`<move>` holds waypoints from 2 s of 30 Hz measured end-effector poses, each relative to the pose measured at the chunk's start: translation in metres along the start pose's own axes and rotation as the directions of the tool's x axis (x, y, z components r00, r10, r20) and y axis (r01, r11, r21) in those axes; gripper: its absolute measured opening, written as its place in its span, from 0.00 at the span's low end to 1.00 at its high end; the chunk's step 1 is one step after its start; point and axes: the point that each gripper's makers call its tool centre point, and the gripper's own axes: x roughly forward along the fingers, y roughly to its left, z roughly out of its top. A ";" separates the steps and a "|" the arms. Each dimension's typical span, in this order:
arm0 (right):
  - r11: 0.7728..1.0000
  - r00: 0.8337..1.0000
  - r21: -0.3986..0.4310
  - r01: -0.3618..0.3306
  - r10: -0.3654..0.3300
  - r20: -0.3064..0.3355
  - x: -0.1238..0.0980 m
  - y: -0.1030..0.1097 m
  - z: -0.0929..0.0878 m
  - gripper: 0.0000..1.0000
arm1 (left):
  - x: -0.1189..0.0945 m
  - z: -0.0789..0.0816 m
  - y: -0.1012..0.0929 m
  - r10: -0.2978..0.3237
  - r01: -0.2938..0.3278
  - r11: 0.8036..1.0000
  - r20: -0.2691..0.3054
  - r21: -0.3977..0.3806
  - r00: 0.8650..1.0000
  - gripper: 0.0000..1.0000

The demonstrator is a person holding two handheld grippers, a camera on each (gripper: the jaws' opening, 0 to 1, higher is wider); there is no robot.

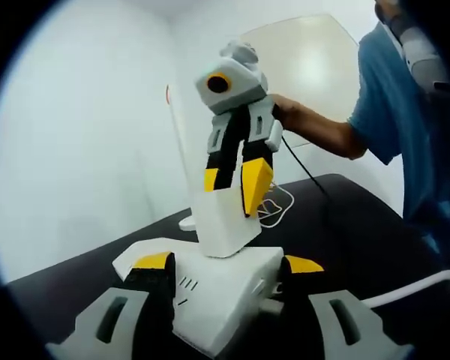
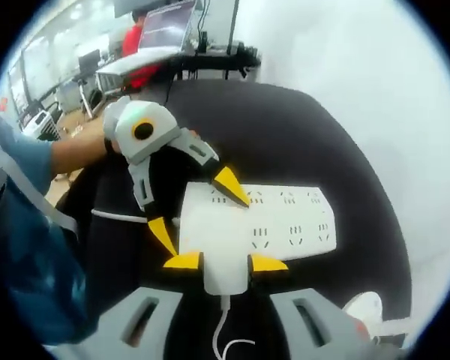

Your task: Insert the desk lamp plug into the socket, turn on the power strip switch, turn on the lamp switch, then turn off the lamp switch, turn off the power strip switch, and remove the plug from the socket.

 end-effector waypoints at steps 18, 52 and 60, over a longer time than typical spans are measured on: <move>0.996 0.974 0.091 -0.025 0.004 0.225 -0.004 0.001 -0.017 0.22 | 0.001 0.001 -0.002 -0.005 0.005 1.000 0.005 0.005 1.000 0.53; 0.995 0.953 0.088 0.035 -0.060 0.296 -0.009 0.002 -0.002 0.22 | 0.000 0.004 -0.004 0.002 -0.002 1.000 0.001 0.005 1.000 0.55; 0.998 0.974 0.045 0.043 -0.052 0.220 -0.010 0.003 0.006 0.22 | -0.005 0.001 0.004 0.020 -0.021 0.999 -0.026 -0.038 0.999 0.58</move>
